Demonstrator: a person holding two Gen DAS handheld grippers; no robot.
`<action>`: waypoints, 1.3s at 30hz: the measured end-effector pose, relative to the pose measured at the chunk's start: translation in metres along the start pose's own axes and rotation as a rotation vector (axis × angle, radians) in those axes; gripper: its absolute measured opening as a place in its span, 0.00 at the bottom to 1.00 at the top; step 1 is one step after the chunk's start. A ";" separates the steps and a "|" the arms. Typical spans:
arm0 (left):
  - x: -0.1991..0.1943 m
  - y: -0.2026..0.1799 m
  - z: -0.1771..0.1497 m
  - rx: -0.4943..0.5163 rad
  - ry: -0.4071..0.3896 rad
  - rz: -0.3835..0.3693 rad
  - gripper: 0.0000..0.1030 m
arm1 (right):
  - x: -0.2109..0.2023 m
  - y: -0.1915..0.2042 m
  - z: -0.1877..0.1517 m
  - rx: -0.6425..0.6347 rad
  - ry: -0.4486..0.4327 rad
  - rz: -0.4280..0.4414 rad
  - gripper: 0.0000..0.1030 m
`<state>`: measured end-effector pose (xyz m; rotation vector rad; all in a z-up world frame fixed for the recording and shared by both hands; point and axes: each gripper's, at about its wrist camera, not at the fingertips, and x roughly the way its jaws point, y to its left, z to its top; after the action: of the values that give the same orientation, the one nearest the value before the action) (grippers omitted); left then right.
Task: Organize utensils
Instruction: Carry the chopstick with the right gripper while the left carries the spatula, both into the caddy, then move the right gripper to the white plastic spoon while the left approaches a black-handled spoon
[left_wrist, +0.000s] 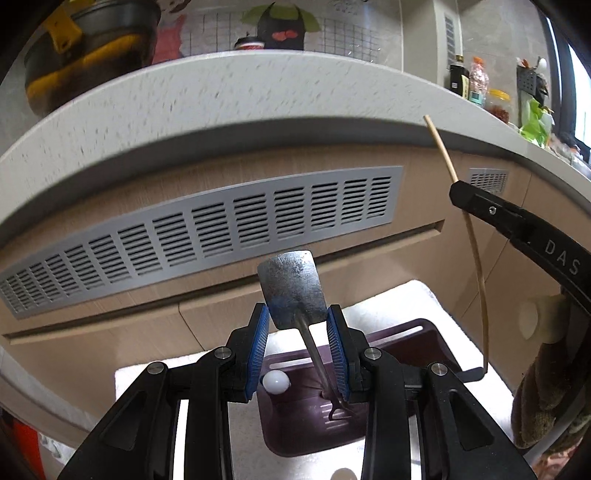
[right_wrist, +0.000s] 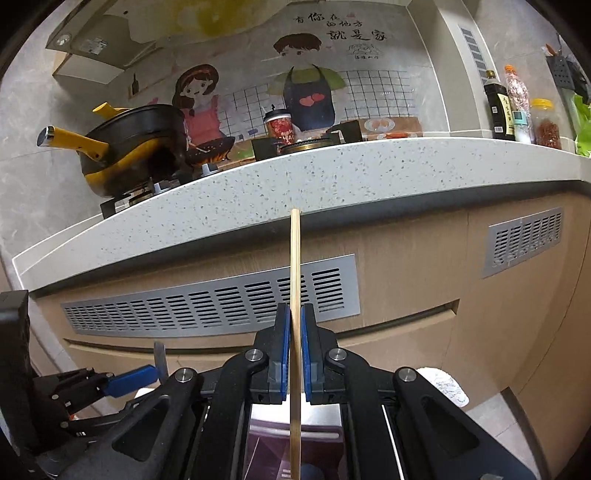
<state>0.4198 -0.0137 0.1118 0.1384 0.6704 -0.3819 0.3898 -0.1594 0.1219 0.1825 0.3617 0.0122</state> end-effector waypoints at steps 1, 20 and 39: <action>0.003 0.001 -0.001 -0.001 0.004 0.000 0.32 | 0.002 0.000 -0.003 -0.001 -0.009 -0.002 0.06; 0.004 -0.020 -0.022 -0.005 0.071 -0.013 0.34 | -0.001 -0.032 -0.051 -0.051 0.140 -0.041 0.28; 0.018 -0.112 -0.147 0.070 0.385 -0.090 0.42 | -0.077 -0.101 -0.171 -0.135 0.512 -0.069 0.54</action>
<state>0.3047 -0.0858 -0.0142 0.2526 1.0463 -0.4708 0.2552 -0.2325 -0.0264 0.0301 0.8750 0.0152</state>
